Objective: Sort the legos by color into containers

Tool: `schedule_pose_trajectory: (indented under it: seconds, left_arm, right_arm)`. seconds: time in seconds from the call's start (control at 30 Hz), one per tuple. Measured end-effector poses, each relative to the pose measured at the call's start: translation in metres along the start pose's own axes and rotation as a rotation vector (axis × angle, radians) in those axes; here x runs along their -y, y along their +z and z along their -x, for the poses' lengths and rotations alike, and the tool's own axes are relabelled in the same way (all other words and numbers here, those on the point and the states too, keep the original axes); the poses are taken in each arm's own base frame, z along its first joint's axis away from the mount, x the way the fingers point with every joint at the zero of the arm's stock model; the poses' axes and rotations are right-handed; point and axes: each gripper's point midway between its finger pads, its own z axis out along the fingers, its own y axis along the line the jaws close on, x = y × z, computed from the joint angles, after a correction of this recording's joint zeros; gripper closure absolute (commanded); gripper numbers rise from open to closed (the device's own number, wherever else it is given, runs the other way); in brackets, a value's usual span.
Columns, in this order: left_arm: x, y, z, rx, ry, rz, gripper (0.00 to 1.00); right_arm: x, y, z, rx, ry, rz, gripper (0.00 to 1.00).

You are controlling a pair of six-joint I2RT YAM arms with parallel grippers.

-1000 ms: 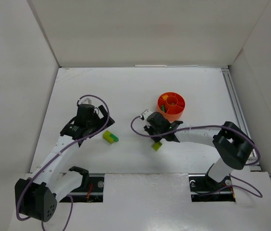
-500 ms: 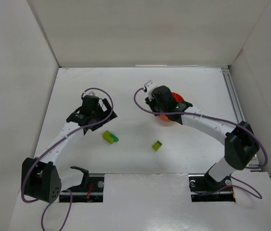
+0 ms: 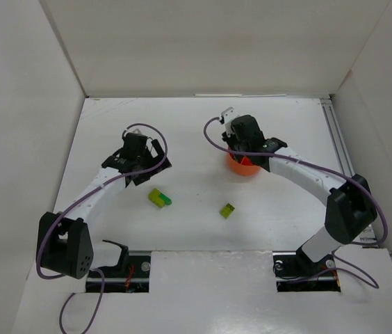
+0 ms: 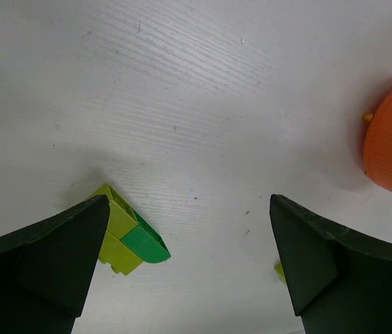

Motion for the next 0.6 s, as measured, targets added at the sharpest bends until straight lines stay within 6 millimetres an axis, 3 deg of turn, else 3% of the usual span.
schedule_pose_trajectory:
  seconds: [0.2, 0.47, 0.6]
  left_arm:
    - [0.000, 0.001, 0.000, -0.003, 0.003, 0.003, 0.01]
    - [-0.002, 0.001, -0.003, -0.007, -0.014, 0.005, 0.01]
    - [-0.011, -0.001, -0.012, -0.018, -0.033, 0.022, 0.01]
  right_arm:
    - [0.001, 0.000, -0.006, -0.018, 0.002, -0.007, 0.72]
    - [-0.001, 0.001, -0.027, -0.069, -0.007, -0.007, 0.54]
    - [0.000, -0.006, -0.024, -0.057, -0.001, -0.008, 0.49]
